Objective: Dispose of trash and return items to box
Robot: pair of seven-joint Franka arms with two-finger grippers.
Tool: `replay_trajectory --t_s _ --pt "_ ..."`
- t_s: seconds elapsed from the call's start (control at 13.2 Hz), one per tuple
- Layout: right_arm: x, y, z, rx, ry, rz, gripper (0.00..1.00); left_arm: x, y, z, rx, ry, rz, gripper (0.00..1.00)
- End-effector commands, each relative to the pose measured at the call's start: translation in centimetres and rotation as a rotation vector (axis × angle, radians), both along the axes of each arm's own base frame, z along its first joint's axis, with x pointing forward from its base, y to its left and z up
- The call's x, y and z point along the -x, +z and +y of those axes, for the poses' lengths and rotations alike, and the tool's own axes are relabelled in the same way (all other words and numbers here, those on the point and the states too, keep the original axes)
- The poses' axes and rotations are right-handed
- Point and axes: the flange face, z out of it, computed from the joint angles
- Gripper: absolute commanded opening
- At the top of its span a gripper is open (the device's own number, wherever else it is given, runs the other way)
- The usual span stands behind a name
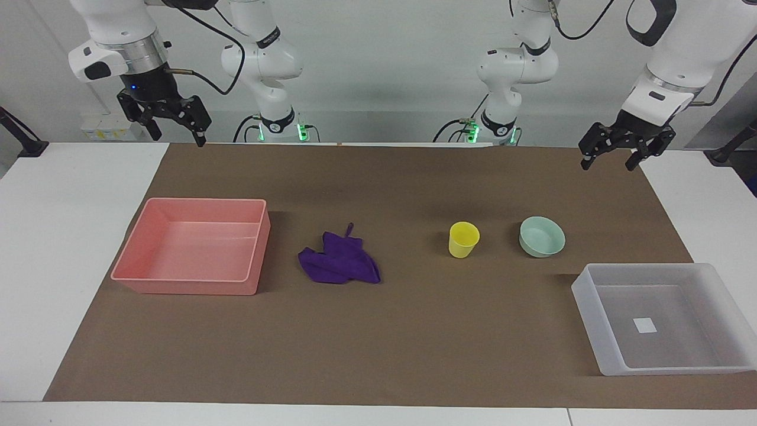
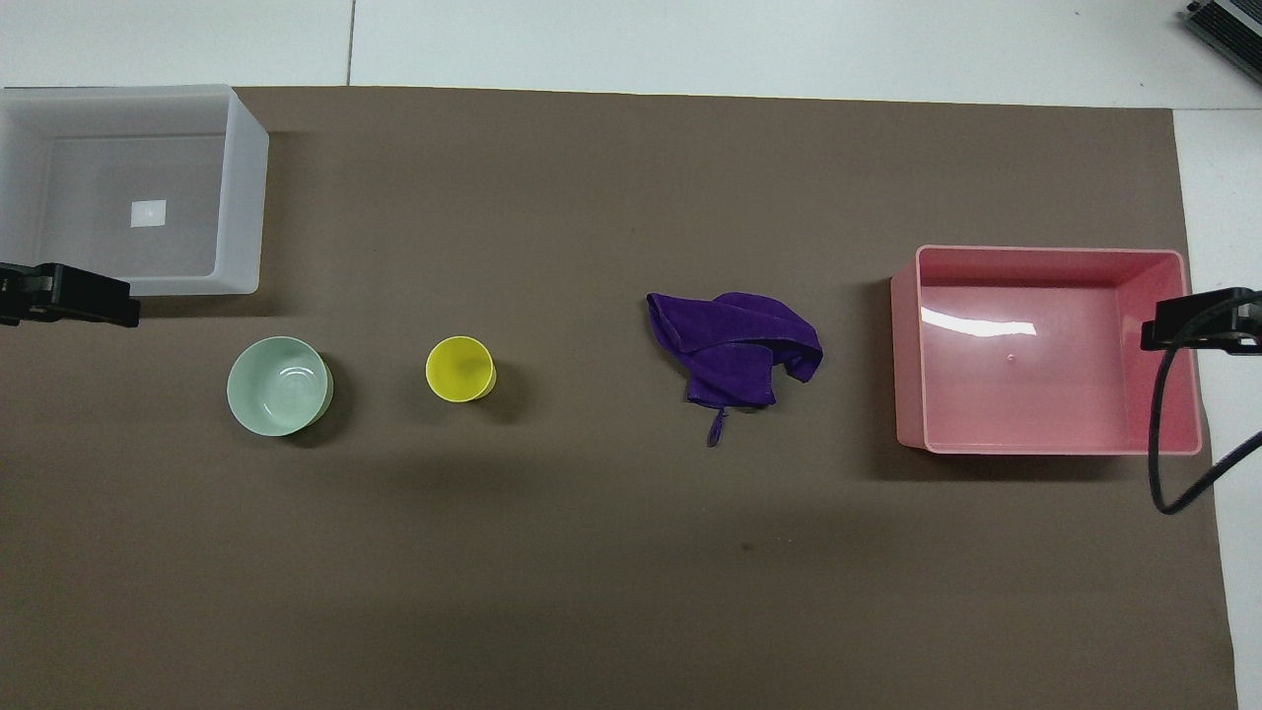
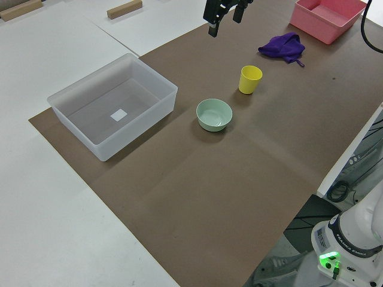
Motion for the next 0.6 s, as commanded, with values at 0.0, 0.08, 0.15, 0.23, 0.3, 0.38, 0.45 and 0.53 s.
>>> replay_trajectory --t_s 0.0,0.08,0.15,0.23,0.3,0.38,0.45,0.53 --pt "0.81 -0.06 -0.03 0.000 -0.001 0.018 1.00 0.56 0.01 0.39 -0.022 0.018 0.010 1.00" --pt "0.86 -0.05 -0.03 0.000 -0.001 0.018 1.00 0.58 -0.07 0.40 -0.022 0.018 0.013 1.00" --pt "0.85 -0.04 -0.03 0.000 -0.001 0.016 1.00 0.60 -0.01 0.23 -0.022 0.011 0.013 1.00" --pt "0.86 -0.05 -0.03 0.000 -0.001 0.018 1.00 0.64 -0.11 0.17 -0.024 0.009 0.018 1.00" --pt "0.88 -0.07 -0.03 0.000 -0.001 0.019 1.00 0.67 -0.07 0.17 -0.024 0.008 0.019 1.00" --pt "0.88 0.01 -0.03 0.000 -0.001 0.018 1.00 0.77 -0.10 0.17 -0.024 0.008 0.024 1.00" --pt "0.86 -0.05 -0.03 0.000 -0.001 0.018 1.00 1.02 -0.14 0.18 -0.025 0.008 0.037 1.00" --pt "0.85 -0.11 -0.03 0.000 -0.001 0.018 1.00 1.12 -0.35 0.18 -0.025 0.008 0.038 1.00"
